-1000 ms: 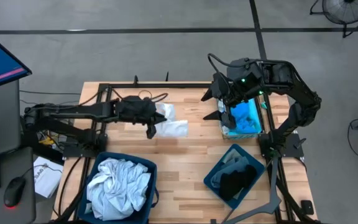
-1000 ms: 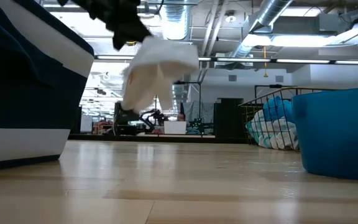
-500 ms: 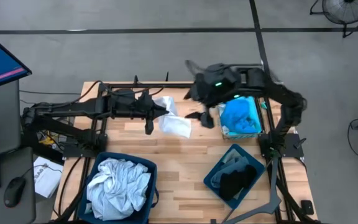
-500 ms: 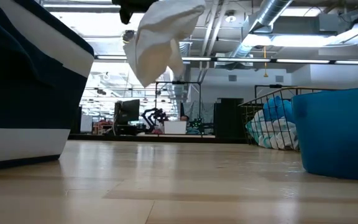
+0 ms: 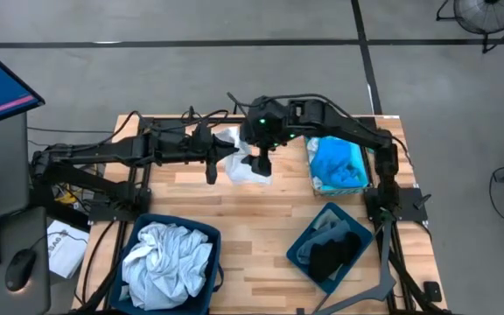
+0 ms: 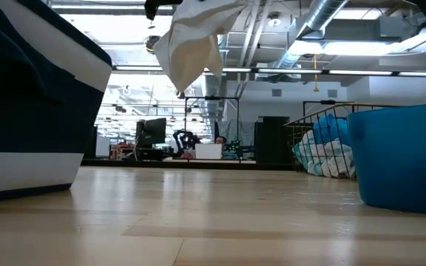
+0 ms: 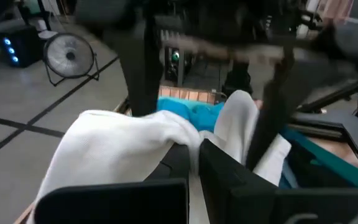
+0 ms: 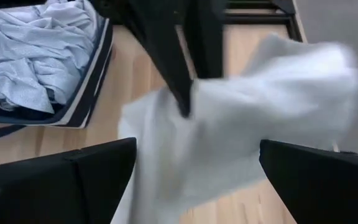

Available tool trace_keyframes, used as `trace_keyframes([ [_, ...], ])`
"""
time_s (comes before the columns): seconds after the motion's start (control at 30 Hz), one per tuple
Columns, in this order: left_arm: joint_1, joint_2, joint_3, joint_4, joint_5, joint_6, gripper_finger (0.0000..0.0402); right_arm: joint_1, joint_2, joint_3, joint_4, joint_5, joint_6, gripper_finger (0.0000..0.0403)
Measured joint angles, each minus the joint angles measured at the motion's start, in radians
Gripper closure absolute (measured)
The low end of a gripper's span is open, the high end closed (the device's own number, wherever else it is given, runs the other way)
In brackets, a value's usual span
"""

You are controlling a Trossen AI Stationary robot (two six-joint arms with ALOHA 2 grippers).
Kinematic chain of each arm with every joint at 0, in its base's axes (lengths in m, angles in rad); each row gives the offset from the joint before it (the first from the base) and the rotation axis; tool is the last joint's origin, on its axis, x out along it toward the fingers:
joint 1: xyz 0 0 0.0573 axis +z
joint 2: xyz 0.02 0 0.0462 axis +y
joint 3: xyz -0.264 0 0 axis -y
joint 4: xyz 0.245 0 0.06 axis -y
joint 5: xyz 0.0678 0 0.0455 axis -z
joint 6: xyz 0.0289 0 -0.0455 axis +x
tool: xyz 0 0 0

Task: Pick & Place Cloths
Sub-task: Put the white shorts into the wire basket

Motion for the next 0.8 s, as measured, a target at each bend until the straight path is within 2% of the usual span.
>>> trace_keyframes([
  [0.27,0.0,0.0,0.001,0.03,0.0,0.0,0.0401,0.006,0.043,-0.001,0.082,0.001,-0.018,0.0071],
  [0.37,0.0,0.0,0.001,0.032,0.0,0.0,0.0402,0.006,0.045,0.001,0.126,0.003,-0.027,0.0092],
  [0.43,0.0,0.0,0.001,0.032,0.0,0.0,0.0402,0.004,0.043,0.001,0.114,0.004,-0.031,0.0126],
  [0.5,0.0,0.0,0.001,0.036,0.0,0.0,0.0402,-0.002,0.043,0.001,0.103,0.003,-0.043,0.0178],
  [0.67,0.0,0.0,0.001,0.042,-0.003,0.0,0.0401,-0.023,0.042,0.001,0.071,0.004,-0.056,0.0366],
  [0.7,0.0,-0.001,0.001,0.044,-0.002,0.0,0.0401,-0.025,0.041,0.001,0.07,0.004,-0.06,0.0379],
  [0.8,0.0,-0.001,0.001,0.047,-0.007,-0.001,0.0401,-0.026,0.04,0.001,0.069,0.004,-0.061,0.038],
])
